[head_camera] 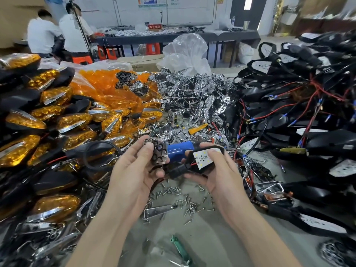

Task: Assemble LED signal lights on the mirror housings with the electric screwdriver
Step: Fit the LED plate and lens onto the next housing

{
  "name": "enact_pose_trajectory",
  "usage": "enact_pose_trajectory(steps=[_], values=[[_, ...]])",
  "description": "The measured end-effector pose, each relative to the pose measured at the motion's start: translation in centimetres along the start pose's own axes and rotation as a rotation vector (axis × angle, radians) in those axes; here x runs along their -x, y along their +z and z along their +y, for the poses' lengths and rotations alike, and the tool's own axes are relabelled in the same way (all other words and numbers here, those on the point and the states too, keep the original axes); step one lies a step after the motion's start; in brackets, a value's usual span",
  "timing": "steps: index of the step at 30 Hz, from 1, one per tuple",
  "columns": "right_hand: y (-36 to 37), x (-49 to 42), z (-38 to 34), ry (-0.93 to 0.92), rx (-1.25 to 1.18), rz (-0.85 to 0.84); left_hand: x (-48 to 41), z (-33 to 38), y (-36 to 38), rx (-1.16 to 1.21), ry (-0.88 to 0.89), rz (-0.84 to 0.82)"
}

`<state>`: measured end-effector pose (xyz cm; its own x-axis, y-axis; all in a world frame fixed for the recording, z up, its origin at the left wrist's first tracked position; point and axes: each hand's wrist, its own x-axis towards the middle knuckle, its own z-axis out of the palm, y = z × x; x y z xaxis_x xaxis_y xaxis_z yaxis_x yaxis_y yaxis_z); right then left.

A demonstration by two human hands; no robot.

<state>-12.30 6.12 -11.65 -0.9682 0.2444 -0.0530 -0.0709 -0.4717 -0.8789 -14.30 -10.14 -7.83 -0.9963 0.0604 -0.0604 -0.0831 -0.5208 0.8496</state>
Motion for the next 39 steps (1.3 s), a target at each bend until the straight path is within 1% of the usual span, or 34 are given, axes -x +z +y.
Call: enact_pose_trajectory(steps=[4, 7, 11, 14, 19, 25, 31, 34, 37, 39], values=[[0.0, -0.1, 0.0, 0.015, -0.008, 0.0, -0.1, -0.1, -0.1, -0.037, -0.022, -0.037], [0.2, -0.1, 0.1, 0.022, -0.001, -0.007, -0.1, 0.1, -0.1, -0.046, -0.036, -0.01], [0.2, -0.2, 0.1, 0.011, 0.002, 0.01, 0.1, 0.0, 0.0, -0.199, -0.006, -0.009], [0.2, -0.2, 0.2, 0.01, -0.002, 0.012, 0.2, -0.4, 0.0, -0.244, -0.026, -0.019], [0.1, -0.2, 0.2, 0.004, -0.002, 0.013, 0.8, -0.1, 0.4, -0.192, -0.012, -0.081], [0.1, -0.1, 0.2, 0.001, 0.003, 0.012, 1.1, 0.4, 1.0, -0.11, -0.034, -0.096], [0.0, -0.1, 0.0, 0.006, -0.014, 0.011, 0.8, -0.1, 0.7, -0.06, 0.035, -0.182], [0.0, -0.1, -0.1, 0.009, -0.034, 0.003, 0.7, -0.6, 0.6, -0.134, 0.071, -0.153], [0.0, 0.0, -0.1, 0.009, -0.04, 0.002, 0.7, -0.9, 0.6, -0.266, 0.094, -0.102], [0.0, 0.0, 0.0, 0.018, -0.039, 0.018, 0.6, -1.0, 0.4, -0.285, 0.105, -0.095]])
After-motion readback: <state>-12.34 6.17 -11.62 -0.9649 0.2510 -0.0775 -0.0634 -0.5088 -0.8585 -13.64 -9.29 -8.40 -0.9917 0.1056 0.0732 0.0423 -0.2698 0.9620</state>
